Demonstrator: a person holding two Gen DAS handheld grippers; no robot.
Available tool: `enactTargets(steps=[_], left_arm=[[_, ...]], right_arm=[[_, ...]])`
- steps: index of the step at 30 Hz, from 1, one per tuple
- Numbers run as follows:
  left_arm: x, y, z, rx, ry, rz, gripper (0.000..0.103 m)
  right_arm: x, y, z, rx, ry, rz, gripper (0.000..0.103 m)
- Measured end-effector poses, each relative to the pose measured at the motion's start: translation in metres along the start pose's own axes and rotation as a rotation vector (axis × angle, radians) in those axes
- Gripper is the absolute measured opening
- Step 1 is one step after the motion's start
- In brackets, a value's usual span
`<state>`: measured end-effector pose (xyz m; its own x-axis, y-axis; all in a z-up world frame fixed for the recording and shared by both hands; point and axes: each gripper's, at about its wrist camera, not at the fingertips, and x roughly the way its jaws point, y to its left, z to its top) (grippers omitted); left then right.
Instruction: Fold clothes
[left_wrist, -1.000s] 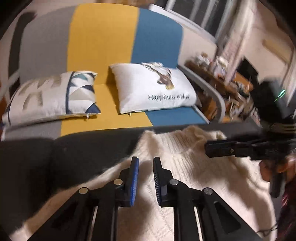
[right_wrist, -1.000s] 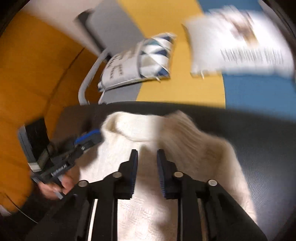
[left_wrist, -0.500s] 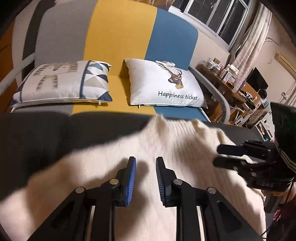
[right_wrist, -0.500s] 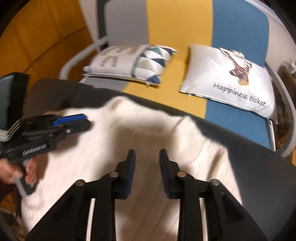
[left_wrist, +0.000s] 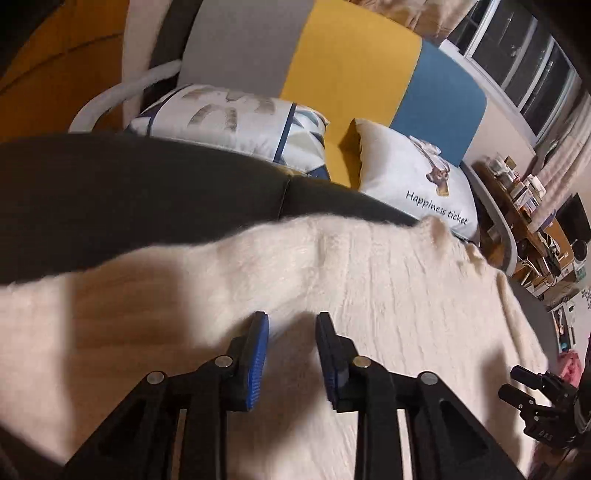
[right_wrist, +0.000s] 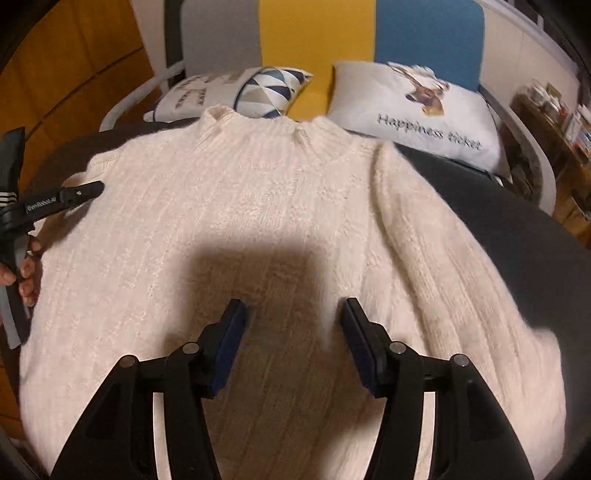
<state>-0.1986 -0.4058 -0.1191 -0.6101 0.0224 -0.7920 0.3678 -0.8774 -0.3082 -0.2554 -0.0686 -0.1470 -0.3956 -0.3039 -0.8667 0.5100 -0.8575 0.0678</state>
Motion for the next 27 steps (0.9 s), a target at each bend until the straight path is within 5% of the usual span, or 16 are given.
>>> enactTargets(steps=[3, 7, 10, 13, 18, 25, 27], left_arm=[[-0.044, -0.01, -0.031, 0.016, -0.044, -0.087, 0.026], [-0.073, -0.02, -0.1, 0.004, 0.017, -0.143, 0.026], [-0.074, -0.016, -0.143, 0.012, 0.047, -0.089, 0.026], [-0.079, -0.011, -0.165, 0.092, -0.057, -0.049, 0.025], [-0.077, -0.007, -0.157, 0.141, -0.061, 0.005, 0.024], [-0.102, -0.011, -0.191, 0.252, -0.034, 0.106, 0.026], [-0.103, -0.007, -0.204, 0.273, -0.098, 0.11, 0.03]], right_arm=[[-0.029, 0.008, -0.018, -0.005, -0.019, 0.041, 0.059], [-0.054, 0.009, -0.068, -0.003, 0.025, 0.0, 0.062], [-0.056, -0.001, -0.109, 0.046, 0.071, -0.073, 0.062], [-0.066, -0.006, -0.142, 0.126, 0.023, -0.08, 0.064], [-0.071, 0.013, -0.166, 0.133, -0.033, -0.116, 0.066], [-0.086, 0.014, -0.181, 0.16, -0.008, -0.03, 0.067], [-0.09, 0.018, -0.191, 0.143, 0.001, -0.011, 0.068]])
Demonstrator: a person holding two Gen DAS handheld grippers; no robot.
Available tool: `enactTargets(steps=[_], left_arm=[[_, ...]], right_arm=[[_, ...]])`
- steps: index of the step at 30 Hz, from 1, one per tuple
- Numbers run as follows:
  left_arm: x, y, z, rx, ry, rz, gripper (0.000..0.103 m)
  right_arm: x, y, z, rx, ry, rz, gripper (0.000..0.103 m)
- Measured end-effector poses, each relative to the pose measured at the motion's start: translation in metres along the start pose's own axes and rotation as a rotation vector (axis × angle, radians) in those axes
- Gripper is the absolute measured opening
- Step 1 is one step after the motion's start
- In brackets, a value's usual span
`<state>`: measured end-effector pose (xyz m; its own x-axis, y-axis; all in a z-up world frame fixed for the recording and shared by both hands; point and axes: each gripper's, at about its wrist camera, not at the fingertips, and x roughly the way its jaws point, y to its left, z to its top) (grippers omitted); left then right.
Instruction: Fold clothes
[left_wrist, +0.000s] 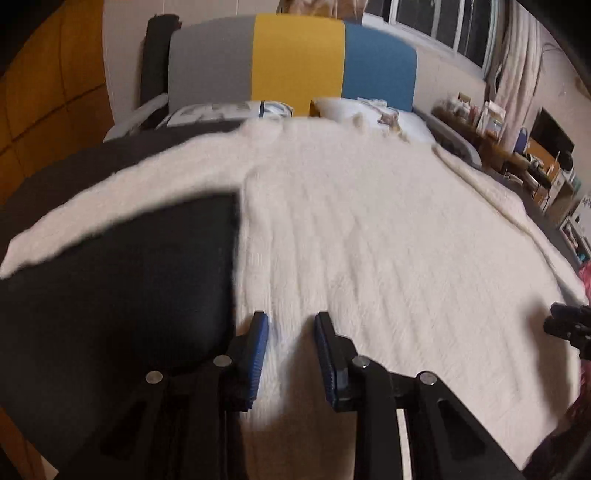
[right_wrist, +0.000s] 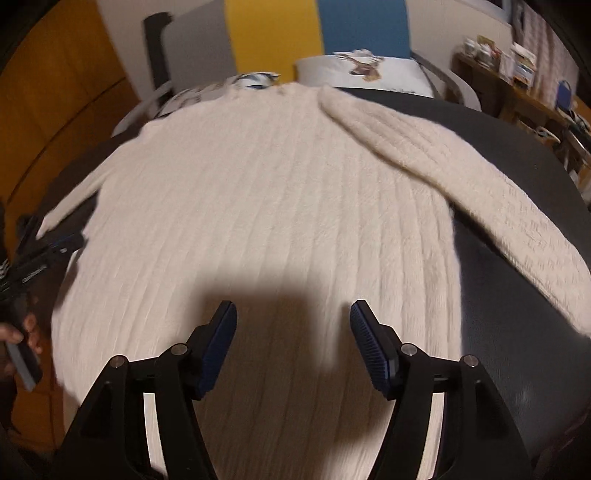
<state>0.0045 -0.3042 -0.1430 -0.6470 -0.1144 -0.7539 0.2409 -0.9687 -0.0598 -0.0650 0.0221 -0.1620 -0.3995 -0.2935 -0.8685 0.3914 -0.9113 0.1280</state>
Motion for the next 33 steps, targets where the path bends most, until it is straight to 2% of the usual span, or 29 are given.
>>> enactTargets(steps=[3, 4, 6, 7, 8, 10, 13, 14, 17, 22, 24, 28, 33], left_arm=[[0.002, 0.003, 0.011, -0.051, 0.048, -0.013, 0.029], [0.002, 0.004, 0.018, -0.068, 0.065, -0.029, 0.028], [-0.004, -0.003, 0.029, -0.082, 0.064, -0.101, 0.027], [-0.007, -0.008, 0.033, -0.082, 0.06, -0.146, 0.027], [-0.009, -0.013, 0.038, -0.081, 0.057, -0.191, 0.027], [-0.004, -0.035, 0.047, -0.047, 0.077, -0.261, 0.027], [0.011, -0.078, 0.058, 0.036, 0.101, -0.312, 0.027], [0.017, -0.091, 0.061, 0.057, 0.108, -0.323, 0.027], [0.034, -0.137, 0.067, 0.122, 0.145, -0.348, 0.027], [0.049, -0.187, 0.068, 0.182, 0.182, -0.379, 0.027], [0.052, -0.196, 0.066, 0.196, 0.19, -0.385, 0.027], [0.056, -0.197, 0.063, 0.193, 0.189, -0.388, 0.027], [0.055, -0.195, 0.061, 0.186, 0.188, -0.398, 0.027]], right_arm=[[-0.003, 0.006, -0.019, -0.059, -0.082, -0.019, 0.074], [-0.004, 0.005, -0.018, -0.055, -0.081, -0.007, 0.075], [-0.011, -0.006, -0.015, -0.021, -0.072, 0.056, 0.075], [-0.018, -0.017, -0.014, 0.012, -0.087, 0.098, 0.075], [-0.031, -0.033, -0.015, 0.054, -0.137, 0.096, 0.075], [-0.055, -0.059, -0.024, 0.094, -0.223, -0.028, 0.075], [-0.077, -0.107, -0.041, 0.098, -0.221, -0.355, 0.076], [-0.081, -0.124, -0.049, 0.103, -0.201, -0.415, 0.076], [-0.088, -0.167, -0.067, 0.044, -0.209, -0.563, 0.075], [-0.066, -0.216, -0.077, -0.09, -0.128, -0.694, 0.074], [-0.06, -0.228, -0.079, -0.105, -0.12, -0.674, 0.074], [-0.057, -0.229, -0.083, -0.205, -0.179, -0.683, 0.074], [-0.052, -0.241, -0.072, -0.231, -0.177, -0.631, 0.074]])
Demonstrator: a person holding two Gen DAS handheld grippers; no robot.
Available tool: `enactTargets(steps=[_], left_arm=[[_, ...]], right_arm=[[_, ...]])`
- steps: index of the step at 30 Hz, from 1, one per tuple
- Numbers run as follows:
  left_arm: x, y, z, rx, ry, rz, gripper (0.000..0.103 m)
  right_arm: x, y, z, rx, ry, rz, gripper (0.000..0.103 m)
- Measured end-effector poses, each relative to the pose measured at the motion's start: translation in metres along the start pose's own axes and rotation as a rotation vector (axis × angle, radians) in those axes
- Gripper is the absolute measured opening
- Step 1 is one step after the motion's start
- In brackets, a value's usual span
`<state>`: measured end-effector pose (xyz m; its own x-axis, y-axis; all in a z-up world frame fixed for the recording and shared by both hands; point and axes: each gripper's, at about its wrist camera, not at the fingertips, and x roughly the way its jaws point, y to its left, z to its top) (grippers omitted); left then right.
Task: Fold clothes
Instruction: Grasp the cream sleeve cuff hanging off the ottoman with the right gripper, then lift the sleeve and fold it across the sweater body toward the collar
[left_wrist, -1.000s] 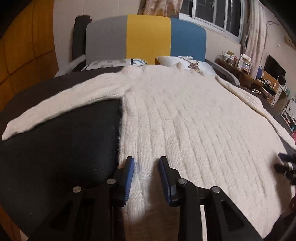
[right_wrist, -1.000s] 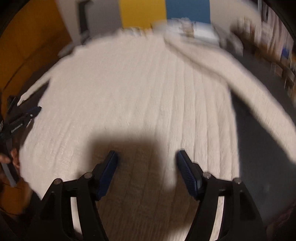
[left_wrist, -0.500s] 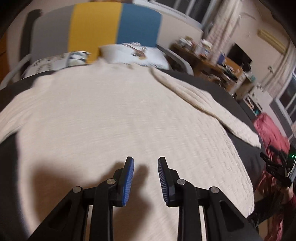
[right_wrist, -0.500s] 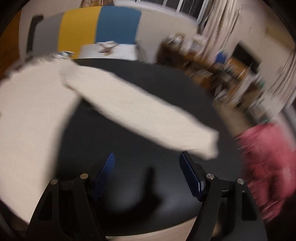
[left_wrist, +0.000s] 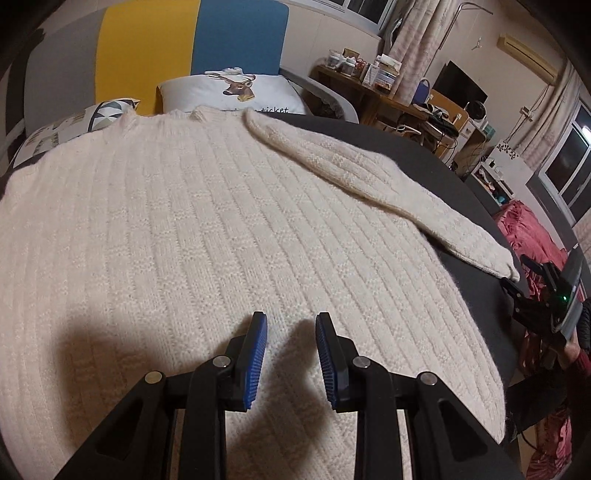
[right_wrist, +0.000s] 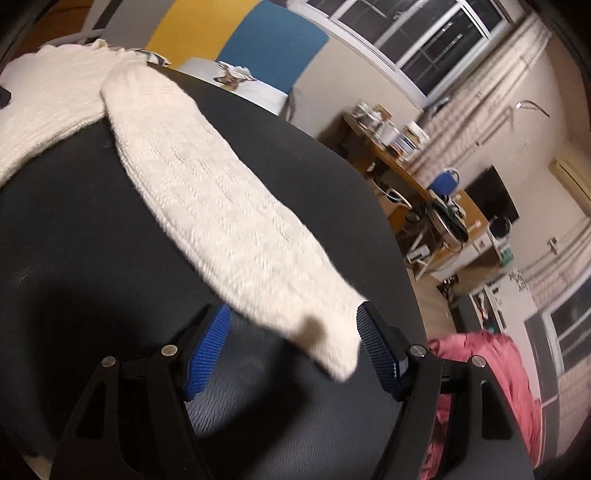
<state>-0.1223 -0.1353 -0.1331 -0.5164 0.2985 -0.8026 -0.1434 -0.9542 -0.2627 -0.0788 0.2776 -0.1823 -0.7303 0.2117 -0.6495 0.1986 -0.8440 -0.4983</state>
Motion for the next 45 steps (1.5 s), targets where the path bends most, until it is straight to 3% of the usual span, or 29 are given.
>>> enactTargets(steps=[2, 3, 6, 7, 16, 22, 28, 32, 35, 39, 45], left_arm=[[0.001, -0.002, 0.001, 0.013, -0.003, 0.005, 0.027], [0.002, -0.003, 0.001, 0.02, -0.004, 0.008, 0.027], [0.0, -0.002, 0.001, 0.015, -0.006, 0.002, 0.028], [0.0, -0.001, 0.001, 0.009, -0.006, -0.003, 0.028], [-0.005, 0.004, 0.001, -0.006, 0.004, -0.044, 0.028], [-0.013, -0.011, 0.032, 0.085, -0.05, -0.097, 0.028], [-0.003, -0.022, 0.067, 0.13, -0.066, -0.091, 0.028], [0.0, -0.023, 0.066, 0.142, -0.065, -0.106, 0.028], [0.004, -0.02, 0.057, 0.14, -0.053, -0.107, 0.028], [0.01, -0.015, 0.043, 0.126, -0.026, -0.101, 0.028], [0.015, -0.018, 0.039, 0.159, 0.002, -0.121, 0.028]], right_arm=[[0.005, -0.004, 0.003, -0.005, -0.002, 0.023, 0.07], [0.008, -0.008, 0.005, 0.018, 0.017, 0.064, 0.06], [0.011, -0.007, 0.011, 0.049, 0.066, 0.117, 0.007], [0.012, -0.009, 0.011, 0.071, 0.073, 0.127, 0.006], [0.0, -0.045, 0.021, 0.305, 0.066, 0.222, 0.005], [-0.025, -0.065, 0.056, 0.258, 0.019, 0.155, 0.0], [-0.012, -0.086, 0.096, 0.187, 0.019, 0.072, 0.0], [-0.015, -0.088, 0.094, 0.205, 0.019, 0.15, 0.0], [-0.022, -0.06, 0.068, 0.111, 0.035, 0.181, 0.012], [-0.023, -0.018, 0.033, -0.027, 0.065, 0.13, 0.025], [-0.002, -0.012, 0.022, 0.01, 0.08, 0.12, 0.051]])
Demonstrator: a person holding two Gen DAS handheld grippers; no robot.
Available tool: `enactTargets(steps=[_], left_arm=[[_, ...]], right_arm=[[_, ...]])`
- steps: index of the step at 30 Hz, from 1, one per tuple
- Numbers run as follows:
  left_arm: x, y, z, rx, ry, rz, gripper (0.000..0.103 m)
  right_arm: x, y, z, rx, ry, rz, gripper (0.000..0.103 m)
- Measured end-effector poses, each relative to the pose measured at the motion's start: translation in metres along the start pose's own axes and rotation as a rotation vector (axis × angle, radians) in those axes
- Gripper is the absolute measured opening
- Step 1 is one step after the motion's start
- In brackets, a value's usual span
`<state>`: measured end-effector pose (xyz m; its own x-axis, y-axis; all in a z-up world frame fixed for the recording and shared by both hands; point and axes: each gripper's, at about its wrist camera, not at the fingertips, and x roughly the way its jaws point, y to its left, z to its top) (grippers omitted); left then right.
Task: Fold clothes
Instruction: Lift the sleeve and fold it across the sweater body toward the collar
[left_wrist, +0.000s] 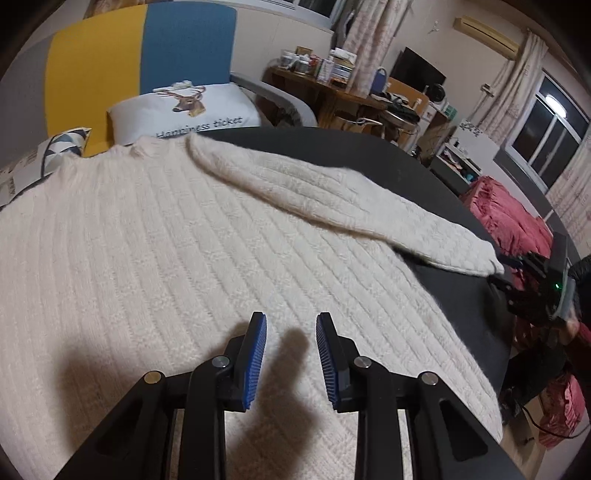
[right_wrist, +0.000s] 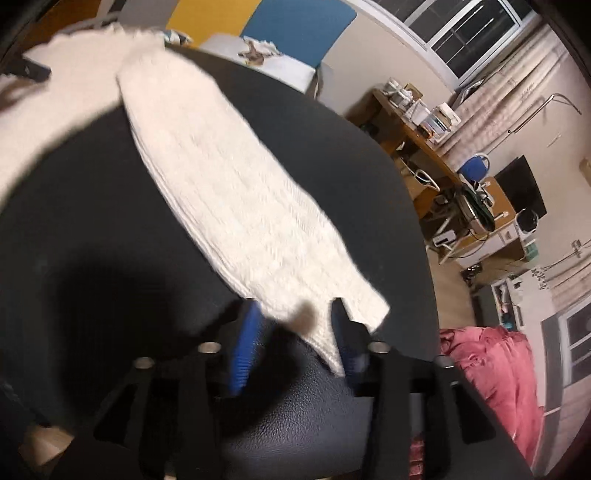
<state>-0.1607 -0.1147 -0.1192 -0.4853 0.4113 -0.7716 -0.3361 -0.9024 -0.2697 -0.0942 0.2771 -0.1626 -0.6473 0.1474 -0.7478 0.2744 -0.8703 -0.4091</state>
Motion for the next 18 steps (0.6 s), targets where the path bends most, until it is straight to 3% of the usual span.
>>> enactTargets(steps=[1, 2, 4, 5, 6, 12, 15, 18], left_arm=[[0.002, -0.002, 0.003, 0.011, 0.002, 0.001, 0.028], [0.005, -0.004, 0.009, 0.027, 0.004, 0.013, 0.028], [0.013, -0.006, 0.024, 0.051, 0.004, 0.043, 0.028], [0.019, -0.005, 0.033, 0.064, 0.017, 0.067, 0.028], [0.025, -0.005, 0.044, 0.081, 0.034, 0.093, 0.028], [0.063, 0.005, 0.083, 0.117, 0.093, 0.159, 0.027], [0.076, 0.007, 0.079, 0.105, 0.098, 0.187, 0.029], [0.075, 0.01, 0.077, 0.085, 0.096, 0.165, 0.029]], right_arm=[[0.004, -0.001, 0.0, 0.011, 0.001, -0.002, 0.062], [0.008, -0.003, 0.0, 0.021, 0.001, -0.003, 0.065], [0.016, -0.006, 0.0, 0.043, 0.002, -0.006, 0.064], [0.02, -0.007, 0.0, 0.053, 0.003, -0.008, 0.055], [0.025, -0.009, 0.004, 0.068, 0.025, 0.014, 0.009], [0.03, -0.004, 0.016, 0.031, 0.073, 0.008, 0.011], [0.026, -0.01, 0.02, 0.038, 0.08, -0.008, 0.011], [0.017, -0.026, 0.029, 0.052, 0.068, -0.049, 0.011]])
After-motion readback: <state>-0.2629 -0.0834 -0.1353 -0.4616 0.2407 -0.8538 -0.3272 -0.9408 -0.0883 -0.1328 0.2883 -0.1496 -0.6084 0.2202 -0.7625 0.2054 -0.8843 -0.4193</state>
